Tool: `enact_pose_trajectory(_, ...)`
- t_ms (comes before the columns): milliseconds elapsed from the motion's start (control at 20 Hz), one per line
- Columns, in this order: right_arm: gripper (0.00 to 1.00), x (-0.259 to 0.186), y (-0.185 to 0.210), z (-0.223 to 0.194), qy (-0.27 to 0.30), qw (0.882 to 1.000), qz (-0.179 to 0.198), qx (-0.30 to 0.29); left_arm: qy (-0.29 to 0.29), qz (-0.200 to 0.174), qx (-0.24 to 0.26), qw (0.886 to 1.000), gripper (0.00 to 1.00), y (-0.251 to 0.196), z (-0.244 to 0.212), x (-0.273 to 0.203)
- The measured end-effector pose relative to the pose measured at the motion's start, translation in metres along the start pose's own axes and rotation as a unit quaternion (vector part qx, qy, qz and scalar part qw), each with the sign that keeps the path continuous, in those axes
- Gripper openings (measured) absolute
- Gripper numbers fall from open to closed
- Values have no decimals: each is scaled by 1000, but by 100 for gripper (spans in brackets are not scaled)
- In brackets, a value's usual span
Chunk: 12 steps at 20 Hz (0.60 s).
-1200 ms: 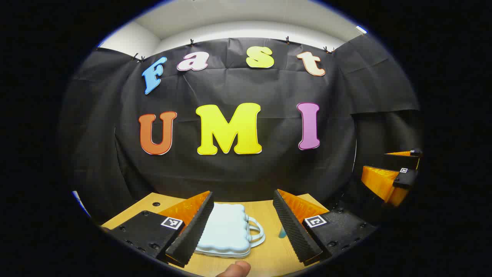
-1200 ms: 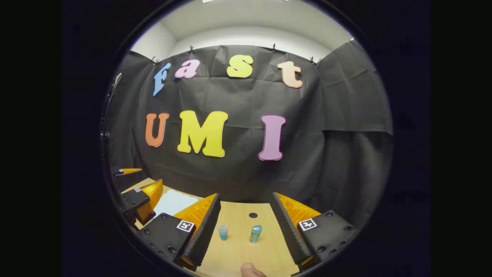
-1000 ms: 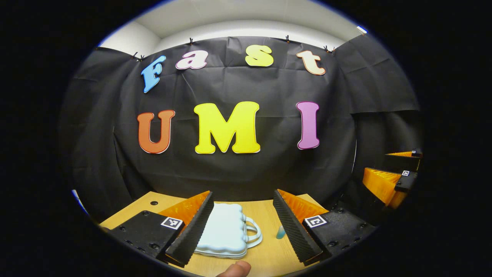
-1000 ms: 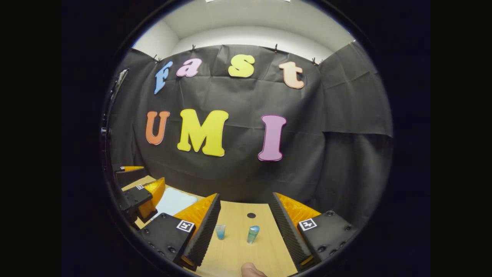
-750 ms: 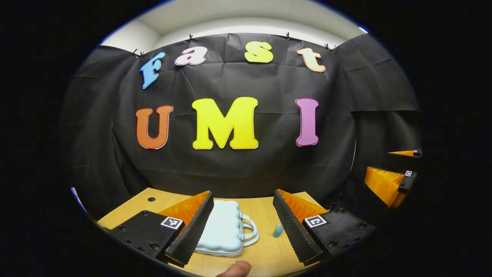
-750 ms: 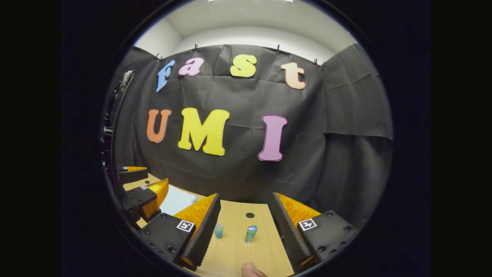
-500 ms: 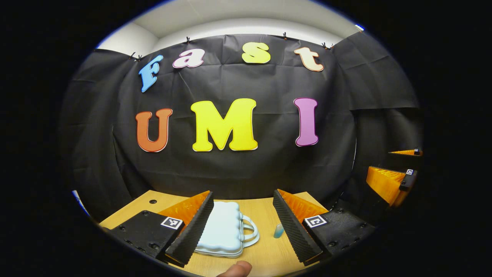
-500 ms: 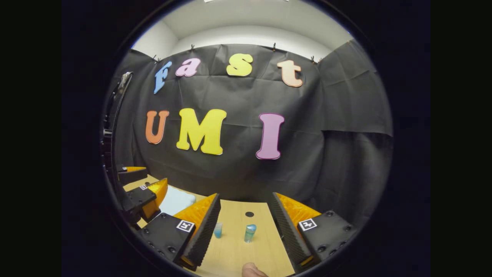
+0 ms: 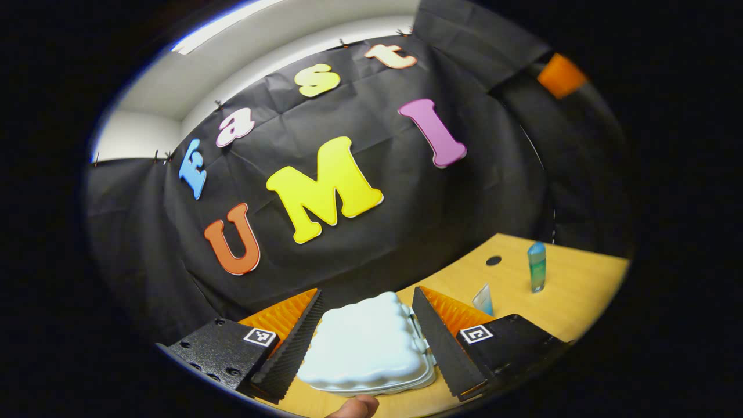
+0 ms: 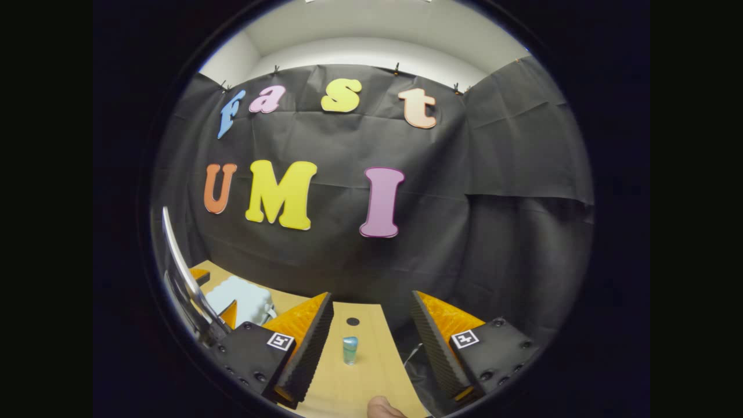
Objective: First open the suitcase, pack the skin care products into it, and then close the suitcase.
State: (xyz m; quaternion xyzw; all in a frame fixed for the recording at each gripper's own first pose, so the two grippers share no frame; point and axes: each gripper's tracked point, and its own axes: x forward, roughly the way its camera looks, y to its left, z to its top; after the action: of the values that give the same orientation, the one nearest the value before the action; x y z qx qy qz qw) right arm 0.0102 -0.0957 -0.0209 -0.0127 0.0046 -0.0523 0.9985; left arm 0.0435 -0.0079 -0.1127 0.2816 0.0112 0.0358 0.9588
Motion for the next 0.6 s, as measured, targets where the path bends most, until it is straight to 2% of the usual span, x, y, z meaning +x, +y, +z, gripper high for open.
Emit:
enact_pose_trajectory(100,79,2,-18,-7,4,1000,-15,-7,15,5,66,998,98,-11,-25,8)
enact_pose_trajectory(200,79,4,-33,-15,12,1000,-24,-10,23,-6,132,991,99,-28,-45,16)
enact_pose_trajectory(350,80,6,-54,-25,22,999,-33,1,34,-21,190,981,98,-53,-67,31)
enact_pose_trajectory(500,80,15,-68,-43,39,999,-36,9,61,-27,261,963,98,-69,-86,48)
enact_pose_trajectory(600,80,24,-78,-52,50,998,-37,12,79,-37,289,953,96,-84,-101,57)
